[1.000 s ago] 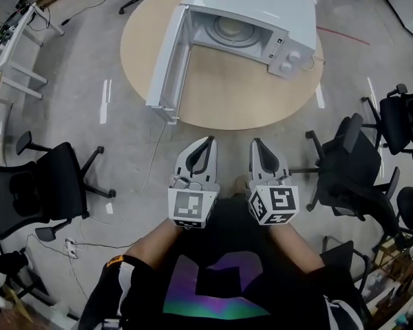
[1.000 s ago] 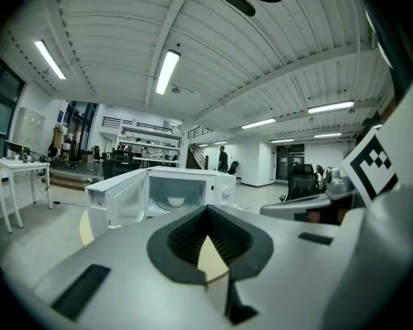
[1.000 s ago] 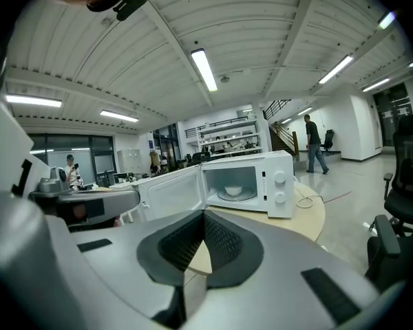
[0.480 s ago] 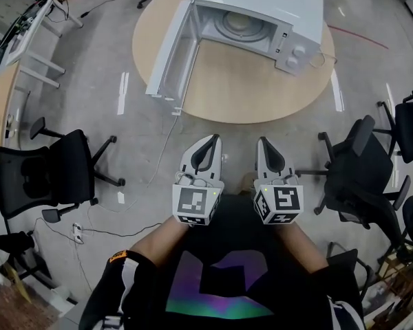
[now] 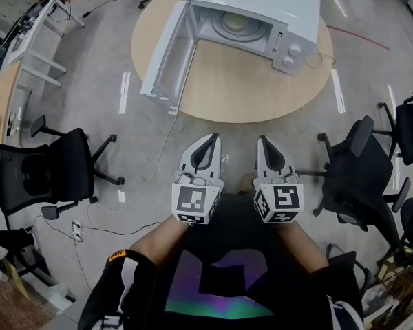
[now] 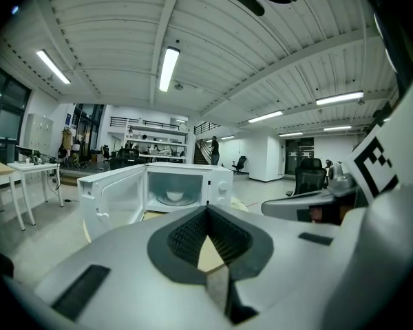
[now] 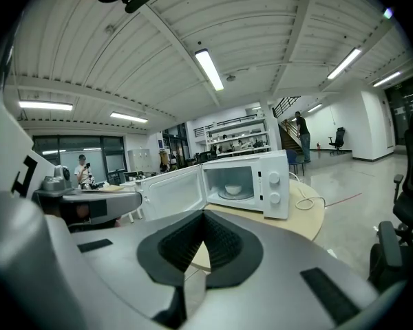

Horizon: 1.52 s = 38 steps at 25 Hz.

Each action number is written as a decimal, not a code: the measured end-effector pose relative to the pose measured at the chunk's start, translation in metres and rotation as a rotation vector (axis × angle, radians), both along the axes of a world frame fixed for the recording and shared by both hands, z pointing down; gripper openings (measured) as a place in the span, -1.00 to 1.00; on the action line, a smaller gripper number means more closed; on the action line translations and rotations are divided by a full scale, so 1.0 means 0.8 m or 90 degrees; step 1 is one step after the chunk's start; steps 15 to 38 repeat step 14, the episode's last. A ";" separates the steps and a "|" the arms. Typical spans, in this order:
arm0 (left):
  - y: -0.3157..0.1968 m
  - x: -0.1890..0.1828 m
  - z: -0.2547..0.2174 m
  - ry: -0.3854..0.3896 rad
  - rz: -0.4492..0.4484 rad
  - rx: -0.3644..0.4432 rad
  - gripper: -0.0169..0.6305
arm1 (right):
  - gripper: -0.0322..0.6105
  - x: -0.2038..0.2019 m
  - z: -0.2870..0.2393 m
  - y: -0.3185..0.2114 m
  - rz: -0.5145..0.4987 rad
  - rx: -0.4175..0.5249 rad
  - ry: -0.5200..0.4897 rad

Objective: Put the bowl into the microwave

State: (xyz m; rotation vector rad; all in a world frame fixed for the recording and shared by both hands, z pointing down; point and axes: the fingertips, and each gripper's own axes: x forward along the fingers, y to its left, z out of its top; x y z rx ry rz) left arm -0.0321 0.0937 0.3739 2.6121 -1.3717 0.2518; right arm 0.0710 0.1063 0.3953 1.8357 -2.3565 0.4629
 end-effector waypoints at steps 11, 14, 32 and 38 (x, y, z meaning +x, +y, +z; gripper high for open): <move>-0.009 -0.004 0.000 0.000 -0.001 0.002 -0.82 | -0.85 -0.002 0.000 -0.007 0.000 -0.002 0.003; -0.013 -0.007 -0.002 0.000 0.002 0.004 -0.82 | -0.85 -0.005 0.000 -0.010 0.002 -0.002 0.003; -0.013 -0.007 -0.002 0.000 0.002 0.004 -0.82 | -0.85 -0.005 0.000 -0.010 0.002 -0.002 0.003; -0.013 -0.007 -0.002 0.000 0.002 0.004 -0.82 | -0.85 -0.005 0.000 -0.010 0.002 -0.002 0.003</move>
